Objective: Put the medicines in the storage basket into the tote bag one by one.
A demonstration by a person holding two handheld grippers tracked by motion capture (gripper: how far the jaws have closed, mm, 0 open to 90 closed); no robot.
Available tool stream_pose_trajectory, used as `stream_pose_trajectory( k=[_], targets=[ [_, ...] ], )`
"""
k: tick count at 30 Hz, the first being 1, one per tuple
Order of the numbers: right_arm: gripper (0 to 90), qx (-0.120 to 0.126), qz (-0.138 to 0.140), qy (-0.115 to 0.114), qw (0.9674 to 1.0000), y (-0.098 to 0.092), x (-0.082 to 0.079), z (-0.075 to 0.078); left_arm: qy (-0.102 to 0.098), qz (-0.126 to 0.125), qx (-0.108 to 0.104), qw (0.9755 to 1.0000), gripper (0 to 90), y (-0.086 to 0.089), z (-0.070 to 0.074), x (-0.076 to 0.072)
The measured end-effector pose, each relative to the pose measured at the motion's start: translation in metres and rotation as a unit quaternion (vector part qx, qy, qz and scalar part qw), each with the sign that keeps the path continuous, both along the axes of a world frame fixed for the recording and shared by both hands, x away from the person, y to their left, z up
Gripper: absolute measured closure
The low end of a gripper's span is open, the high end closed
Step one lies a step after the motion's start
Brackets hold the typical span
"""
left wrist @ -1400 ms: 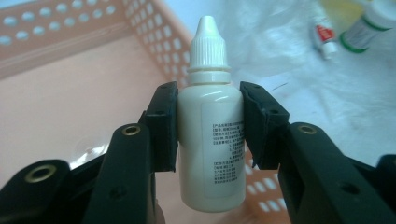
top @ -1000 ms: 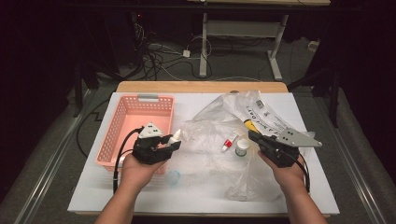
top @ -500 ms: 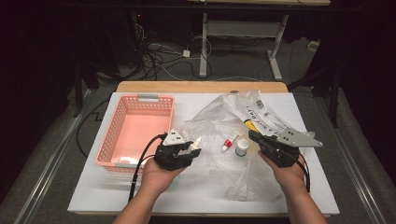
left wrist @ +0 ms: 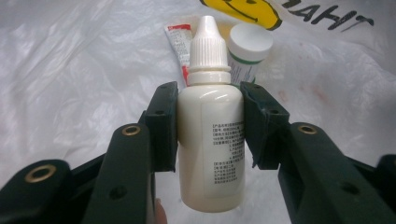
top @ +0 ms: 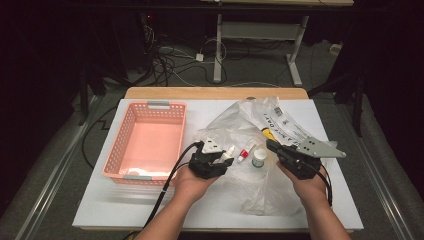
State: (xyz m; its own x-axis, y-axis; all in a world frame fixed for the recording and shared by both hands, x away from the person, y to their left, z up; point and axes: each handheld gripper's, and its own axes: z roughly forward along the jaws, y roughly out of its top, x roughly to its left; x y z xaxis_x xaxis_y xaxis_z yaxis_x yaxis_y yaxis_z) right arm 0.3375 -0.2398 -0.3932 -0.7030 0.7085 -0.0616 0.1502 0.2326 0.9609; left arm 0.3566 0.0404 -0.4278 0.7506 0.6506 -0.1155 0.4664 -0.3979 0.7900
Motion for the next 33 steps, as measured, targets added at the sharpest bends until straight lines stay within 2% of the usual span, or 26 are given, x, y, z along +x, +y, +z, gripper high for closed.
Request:
stream_pose_trajectory(
  k=[8,14,17,21,26,30,33],
  targets=[
    [90.0,-0.002,0.002,0.000,1.0000,0.001,0.000,-0.001,-0.019,0.001,0.008,0.9998,58.0,-0.023,-0.007,0.015],
    [90.0,-0.003,0.001,0.001,1.0000,0.001,0.001,-0.002,-0.024,0.017,0.017,0.9994,57.9,-0.036,-0.021,0.034],
    [90.0,-0.002,0.000,0.004,1.0000,0.001,0.002,-0.003,-0.026,0.026,0.029,0.9989,57.8,-0.041,-0.028,0.043],
    [90.0,-0.002,0.000,0.005,1.0000,0.000,0.002,-0.003,-0.026,0.037,0.041,0.9981,57.8,-0.045,-0.034,0.053],
    [90.0,-0.004,0.002,0.005,1.0000,0.001,0.002,-0.004,-0.021,0.043,0.035,0.9983,57.3,-0.051,-0.036,0.061],
    [90.0,-0.003,0.002,0.006,1.0000,0.000,0.002,-0.004,-0.017,0.046,0.029,0.9984,40.7,-0.052,-0.033,0.058],
    [90.0,-0.003,0.002,0.006,1.0000,0.000,0.002,-0.004,-0.019,0.037,0.040,0.9983,37.1,-0.048,-0.031,0.049]
  ],
)
